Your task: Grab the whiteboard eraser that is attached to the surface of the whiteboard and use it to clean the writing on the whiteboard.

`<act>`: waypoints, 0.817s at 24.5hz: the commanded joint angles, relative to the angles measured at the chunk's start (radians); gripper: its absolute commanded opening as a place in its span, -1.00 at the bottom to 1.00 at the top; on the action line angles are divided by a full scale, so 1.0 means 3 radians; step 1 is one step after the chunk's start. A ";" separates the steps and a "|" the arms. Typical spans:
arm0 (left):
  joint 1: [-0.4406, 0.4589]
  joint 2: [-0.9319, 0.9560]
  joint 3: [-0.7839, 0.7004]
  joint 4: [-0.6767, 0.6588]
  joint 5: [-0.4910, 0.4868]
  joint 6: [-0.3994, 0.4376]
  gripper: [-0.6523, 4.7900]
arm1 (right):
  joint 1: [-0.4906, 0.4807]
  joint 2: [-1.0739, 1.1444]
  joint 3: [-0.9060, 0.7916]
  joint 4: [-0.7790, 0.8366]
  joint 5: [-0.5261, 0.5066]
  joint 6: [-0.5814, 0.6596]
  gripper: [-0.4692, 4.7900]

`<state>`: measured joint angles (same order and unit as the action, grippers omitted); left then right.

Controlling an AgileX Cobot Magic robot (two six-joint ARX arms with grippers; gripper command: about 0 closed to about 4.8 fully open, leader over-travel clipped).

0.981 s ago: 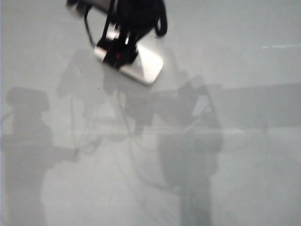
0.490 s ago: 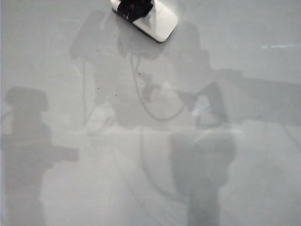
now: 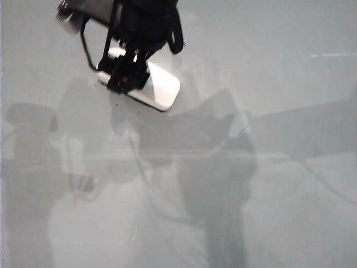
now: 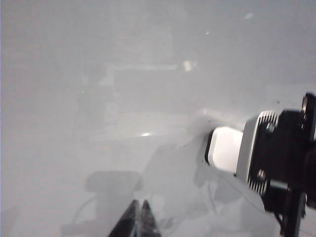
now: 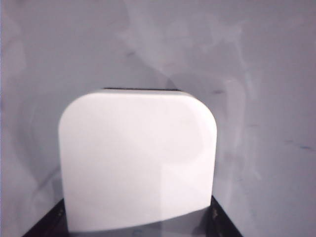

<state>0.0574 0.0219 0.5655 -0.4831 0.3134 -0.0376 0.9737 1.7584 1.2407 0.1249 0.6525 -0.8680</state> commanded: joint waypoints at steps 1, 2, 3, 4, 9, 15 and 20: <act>0.0003 0.0004 0.0022 0.0043 0.0005 0.0014 -0.78 | 0.0097 -0.0061 0.0020 0.0025 0.0261 0.0028 -0.16; 0.0003 0.0004 0.0022 0.0043 0.0005 0.0014 -0.78 | 0.0113 -0.0085 0.0020 0.0014 0.0341 0.0028 -0.16; 0.0003 0.0004 0.0022 0.0043 0.0005 0.0014 -0.78 | 0.0126 -0.0113 0.0020 -0.0024 0.0407 0.0029 -0.16; 0.0003 0.0004 0.0022 0.0045 0.0006 0.0013 -0.78 | 0.0136 -0.0169 0.0020 -0.0126 0.0463 0.0051 -0.16; 0.0001 0.0004 0.0022 0.0043 0.0015 0.0013 -0.78 | 0.0122 -0.0779 -0.0196 -0.0701 0.0572 0.0642 -0.19; 0.0000 0.0003 0.0022 0.0045 0.0013 0.0013 -0.78 | 0.0008 -0.1919 -0.0876 -0.0684 0.0736 0.0684 -0.26; -0.0001 0.0004 0.0022 0.0046 0.0014 0.0011 -0.78 | -0.0374 -0.2130 -0.0917 -0.0497 0.0666 0.0577 -0.26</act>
<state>0.0574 0.0219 0.5655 -0.4828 0.3134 -0.0376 0.8867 1.1156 0.9634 -0.0734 0.8589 -0.6750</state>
